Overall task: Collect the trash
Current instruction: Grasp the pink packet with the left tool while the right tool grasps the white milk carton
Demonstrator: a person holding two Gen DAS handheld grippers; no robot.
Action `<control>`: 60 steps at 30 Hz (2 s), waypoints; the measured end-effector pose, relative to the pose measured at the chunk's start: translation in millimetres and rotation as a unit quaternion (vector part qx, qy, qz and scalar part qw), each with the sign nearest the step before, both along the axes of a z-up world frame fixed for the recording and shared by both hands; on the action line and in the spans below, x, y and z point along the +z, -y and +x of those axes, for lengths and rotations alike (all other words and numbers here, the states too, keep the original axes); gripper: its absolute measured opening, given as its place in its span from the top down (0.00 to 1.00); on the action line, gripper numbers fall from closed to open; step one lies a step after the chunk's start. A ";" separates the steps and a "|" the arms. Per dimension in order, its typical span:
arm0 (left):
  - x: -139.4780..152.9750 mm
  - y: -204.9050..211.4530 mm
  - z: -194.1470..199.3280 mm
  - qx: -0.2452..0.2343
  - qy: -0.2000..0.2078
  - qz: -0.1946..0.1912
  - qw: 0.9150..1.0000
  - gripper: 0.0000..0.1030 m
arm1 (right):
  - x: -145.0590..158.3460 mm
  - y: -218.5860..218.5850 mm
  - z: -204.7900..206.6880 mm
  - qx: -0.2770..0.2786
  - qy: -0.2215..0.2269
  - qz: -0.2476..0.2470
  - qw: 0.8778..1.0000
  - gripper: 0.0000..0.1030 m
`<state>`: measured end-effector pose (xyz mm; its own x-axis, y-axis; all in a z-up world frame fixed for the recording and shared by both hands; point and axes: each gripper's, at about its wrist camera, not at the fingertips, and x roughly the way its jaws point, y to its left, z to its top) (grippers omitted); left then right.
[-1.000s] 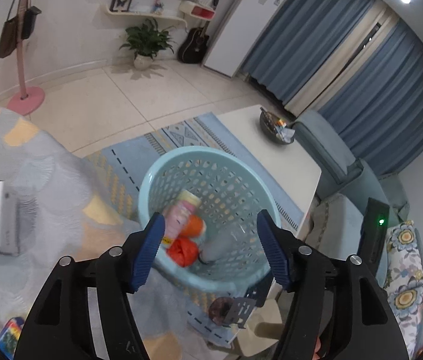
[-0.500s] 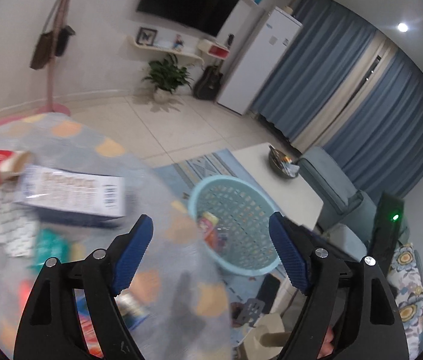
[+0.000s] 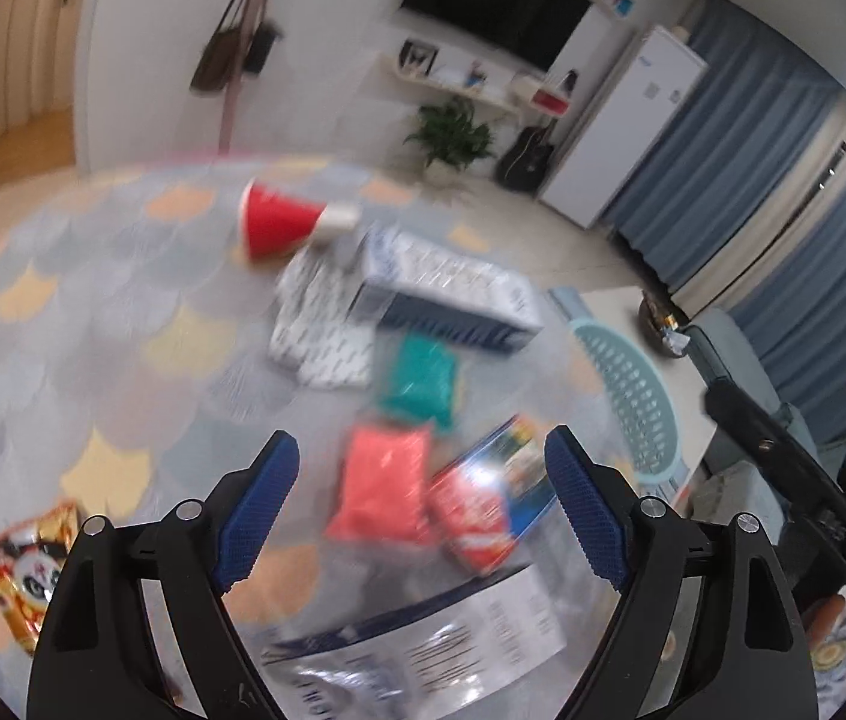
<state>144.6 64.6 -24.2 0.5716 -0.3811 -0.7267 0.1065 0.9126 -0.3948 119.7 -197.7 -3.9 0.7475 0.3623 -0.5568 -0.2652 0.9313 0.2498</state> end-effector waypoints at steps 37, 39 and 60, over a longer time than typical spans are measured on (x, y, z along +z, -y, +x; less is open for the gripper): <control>-10.0 -74.6 -43.9 0.052 0.009 -0.024 0.998 0.63 | -63.3 -121.6 -107.9 0.341 -0.084 -0.115 0.929 0.22; -8.1 -78.7 -45.6 0.056 0.012 -0.026 0.998 0.63 | -62.4 -136.6 -123.1 0.353 -0.052 -0.152 0.922 0.22; 36.0 -32.3 -41.2 -0.010 0.076 -0.028 0.997 0.63 | -6.0 -76.4 -77.6 0.184 -0.003 -0.087 0.979 0.51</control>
<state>103.5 96.9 11.8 0.6654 -0.4304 -0.6099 0.1867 0.8870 -0.4223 42.1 -121.3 -10.0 0.5803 0.5059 -0.6382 -0.5893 0.8017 0.0996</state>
